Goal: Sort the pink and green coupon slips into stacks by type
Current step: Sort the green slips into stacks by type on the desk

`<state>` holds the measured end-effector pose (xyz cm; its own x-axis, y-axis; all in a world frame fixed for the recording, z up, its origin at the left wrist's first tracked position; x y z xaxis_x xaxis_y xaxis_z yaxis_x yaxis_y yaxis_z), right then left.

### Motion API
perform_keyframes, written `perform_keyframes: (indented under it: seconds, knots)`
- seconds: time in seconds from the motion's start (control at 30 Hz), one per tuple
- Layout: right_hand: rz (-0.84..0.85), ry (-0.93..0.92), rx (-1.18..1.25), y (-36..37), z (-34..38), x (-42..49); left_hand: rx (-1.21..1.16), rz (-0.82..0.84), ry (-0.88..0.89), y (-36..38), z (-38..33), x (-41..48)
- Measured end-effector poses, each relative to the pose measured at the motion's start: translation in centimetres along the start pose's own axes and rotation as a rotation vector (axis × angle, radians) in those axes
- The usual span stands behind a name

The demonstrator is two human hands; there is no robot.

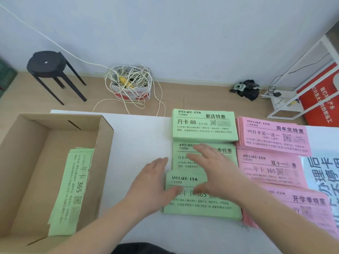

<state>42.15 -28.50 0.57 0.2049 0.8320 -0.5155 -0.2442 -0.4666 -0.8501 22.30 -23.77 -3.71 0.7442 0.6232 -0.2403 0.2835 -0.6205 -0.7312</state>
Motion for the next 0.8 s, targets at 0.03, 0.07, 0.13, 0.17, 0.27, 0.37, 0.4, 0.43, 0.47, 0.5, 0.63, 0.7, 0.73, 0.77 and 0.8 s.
perform_keyframes:
  seconds: [0.03,0.07,0.13,0.17,0.27,0.37,0.4,0.43,0.47,0.5,0.63,0.7,0.73,0.77,0.8]
  knots:
    - [0.033,-0.02,-0.032,1.6,0.2,-0.9,0.024,0.056,0.019,0.9,0.0,-0.8]
    - [0.042,-0.033,-0.055,3.1,0.3,-1.5,0.06,0.091,0.048,1.6,-0.1,-1.1]
    - [0.033,-0.037,-0.077,5.0,0.2,-2.3,0.161,0.144,0.122,2.2,-0.5,-1.2]
    - [0.023,-0.031,-0.082,5.6,0.2,-2.7,0.213,0.165,0.152,2.3,-0.7,-1.2]
    - [-0.03,-0.016,-0.069,5.9,0.0,-3.8,0.313,0.189,0.219,2.4,-1.2,-1.7]
    - [-0.044,-0.02,-0.05,6.0,0.2,-4.9,0.357,0.197,0.248,2.9,-1.2,-2.4]
    - [-0.035,-0.025,-0.07,6.2,0.4,-5.2,0.366,0.192,0.246,3.1,-1.2,-2.6]
    - [-0.024,-0.024,-0.092,6.4,0.4,-5.5,0.374,0.189,0.246,3.3,-1.1,-2.7]
    - [-0.019,-0.02,-0.107,6.7,0.4,-5.6,0.378,0.186,0.247,3.4,-1.2,-2.7]
    - [-0.024,-0.013,-0.11,6.9,0.4,-5.6,0.38,0.183,0.246,3.5,-1.2,-2.6]
    - [-0.05,0.004,-0.058,6.7,0.1,-5.3,0.377,0.168,0.234,3.6,-1.1,-2.2]
    - [-0.052,0.01,-0.033,6.7,-0.1,-5.1,0.372,0.151,0.229,3.4,-1.1,-2.0]
    - [-0.056,0.01,-0.028,6.8,-0.2,-5.0,0.365,0.146,0.228,3.4,-1.1,-2.0]
    - [-0.061,0.01,-0.03,6.9,-0.3,-4.9,0.353,0.144,0.225,3.4,-1.1,-2.1]
    - [-0.067,0.011,-0.037,7.0,-0.4,-5.0,0.33,0.142,0.215,3.6,-1.2,-2.3]
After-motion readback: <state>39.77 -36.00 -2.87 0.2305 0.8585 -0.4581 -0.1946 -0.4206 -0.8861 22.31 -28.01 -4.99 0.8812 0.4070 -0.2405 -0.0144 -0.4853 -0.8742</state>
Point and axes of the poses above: each hand's wrist, its own x-axis towards the middle knuckle, its own y-axis out of the palm, z = x × y, the point moved 3 cm from there along x, towards the middle knuckle, and after that the axes turned 14 degrees about y, right-handed, at the moved point
